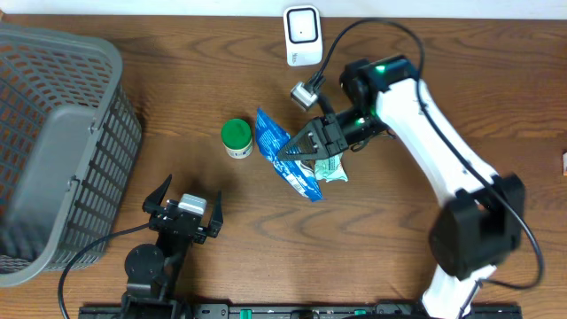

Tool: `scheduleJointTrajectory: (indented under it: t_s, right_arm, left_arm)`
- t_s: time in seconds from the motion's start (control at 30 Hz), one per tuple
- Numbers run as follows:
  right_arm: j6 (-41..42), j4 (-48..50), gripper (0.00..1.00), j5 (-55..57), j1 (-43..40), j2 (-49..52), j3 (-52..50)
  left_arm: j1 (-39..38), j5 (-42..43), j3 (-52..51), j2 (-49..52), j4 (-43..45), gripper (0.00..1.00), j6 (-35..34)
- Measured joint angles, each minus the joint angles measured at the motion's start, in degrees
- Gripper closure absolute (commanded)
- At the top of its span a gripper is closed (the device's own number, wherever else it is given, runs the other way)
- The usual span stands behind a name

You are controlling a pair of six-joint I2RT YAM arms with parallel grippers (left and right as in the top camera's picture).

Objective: Scan the item barcode
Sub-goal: 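Lift the Oreo pack and carry it toward the scanner, then hold the Oreo pack in front of the white scanner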

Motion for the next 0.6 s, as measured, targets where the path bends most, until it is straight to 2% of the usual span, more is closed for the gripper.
scheduleJointTrajectory:
  t_s: [0.13,0.27,0.4,0.5,0.6]
  right_arm:
    - [4.96,13.60,0.98,0.74,0.00,-2.58,1.86]
    - [20.81,32.74,0.99,9.92,0.85,-2.75,3.74]
    - [34.99,44.00,0.99,25.14,4.26,-2.75,5.05]
    - [39.19,50.51,0.99,33.86,7.32,-2.75,5.66]
    - [37.92,55.17,0.99,42.66,10.16,-2.75,5.90]
  left_arm:
    - [0.00,0.00,0.00,0.00,0.00,0.02,0.00]
    - [0.00,0.00,0.00,0.00,0.00,0.02,0.00]
    - [0.00,0.00,0.00,0.00,0.00,0.02,0.00]
    - [0.00,0.00,0.00,0.00,0.00,0.02,0.00]
    - [0.00,0.00,0.00,0.00,0.00,0.02,0.00]
